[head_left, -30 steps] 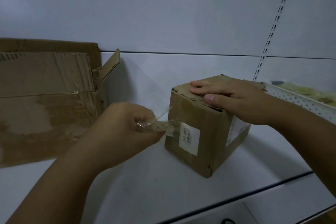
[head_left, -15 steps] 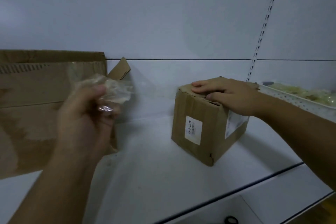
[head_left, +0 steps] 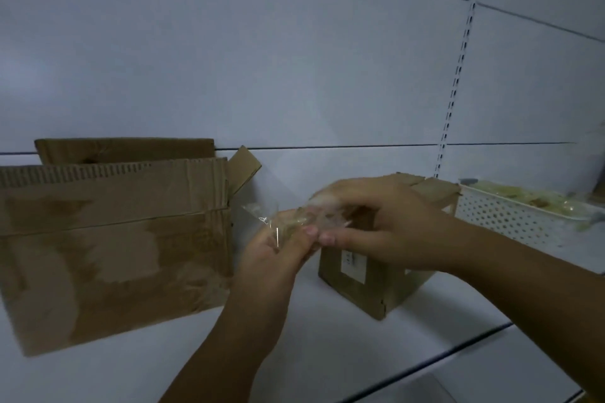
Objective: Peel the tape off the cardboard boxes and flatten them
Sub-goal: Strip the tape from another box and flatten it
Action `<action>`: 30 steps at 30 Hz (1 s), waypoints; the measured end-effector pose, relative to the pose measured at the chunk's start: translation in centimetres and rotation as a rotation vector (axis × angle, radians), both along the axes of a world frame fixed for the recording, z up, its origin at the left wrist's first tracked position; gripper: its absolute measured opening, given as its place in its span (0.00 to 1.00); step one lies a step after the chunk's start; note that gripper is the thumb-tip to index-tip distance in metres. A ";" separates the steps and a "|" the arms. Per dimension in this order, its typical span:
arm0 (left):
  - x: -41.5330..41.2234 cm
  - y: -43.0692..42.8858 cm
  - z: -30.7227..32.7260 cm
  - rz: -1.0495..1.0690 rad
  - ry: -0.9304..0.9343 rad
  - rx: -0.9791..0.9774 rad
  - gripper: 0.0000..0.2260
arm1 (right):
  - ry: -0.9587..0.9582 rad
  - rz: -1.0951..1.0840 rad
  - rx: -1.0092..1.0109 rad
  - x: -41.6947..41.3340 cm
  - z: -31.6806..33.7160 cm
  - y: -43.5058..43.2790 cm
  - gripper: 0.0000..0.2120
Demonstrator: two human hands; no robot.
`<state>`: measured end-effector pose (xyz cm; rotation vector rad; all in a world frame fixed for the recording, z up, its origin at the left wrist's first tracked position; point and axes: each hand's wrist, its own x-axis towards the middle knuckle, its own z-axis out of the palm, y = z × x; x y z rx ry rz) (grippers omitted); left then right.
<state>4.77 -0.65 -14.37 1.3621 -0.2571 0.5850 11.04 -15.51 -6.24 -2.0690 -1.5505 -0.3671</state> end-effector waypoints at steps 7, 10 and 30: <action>-0.2 -0.6 0.6 -0.073 0.004 -0.174 0.33 | -0.154 -0.097 0.018 -0.2 -0.4 -0.6 0.14; -0.1 -1.3 2.1 -0.009 -0.023 0.056 0.29 | -0.183 -0.101 0.006 0.6 1.1 -2.3 0.12; 22.0 -27.2 16.6 -0.143 0.039 0.198 0.11 | 0.232 -0.379 0.228 19.2 6.5 -35.9 0.19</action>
